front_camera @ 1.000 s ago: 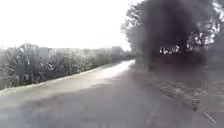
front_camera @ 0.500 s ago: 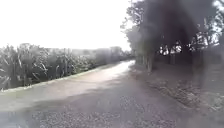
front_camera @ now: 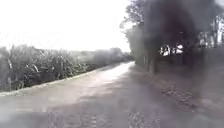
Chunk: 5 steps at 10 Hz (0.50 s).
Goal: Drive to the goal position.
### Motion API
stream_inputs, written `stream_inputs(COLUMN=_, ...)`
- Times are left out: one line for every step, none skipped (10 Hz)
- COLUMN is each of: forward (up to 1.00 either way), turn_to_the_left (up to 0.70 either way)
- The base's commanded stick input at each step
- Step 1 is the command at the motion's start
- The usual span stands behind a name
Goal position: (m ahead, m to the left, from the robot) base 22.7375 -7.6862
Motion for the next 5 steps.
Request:
stream_inputs(forward=1.00, turn_to_the_left=0.00)
stream_inputs(forward=1.00, turn_to_the_left=0.00)
stream_inputs(forward=1.00, turn_to_the_left=0.00)
stream_inputs(forward=1.00, turn_to_the_left=0.00)
stream_inputs(forward=1.00, turn_to_the_left=0.00)
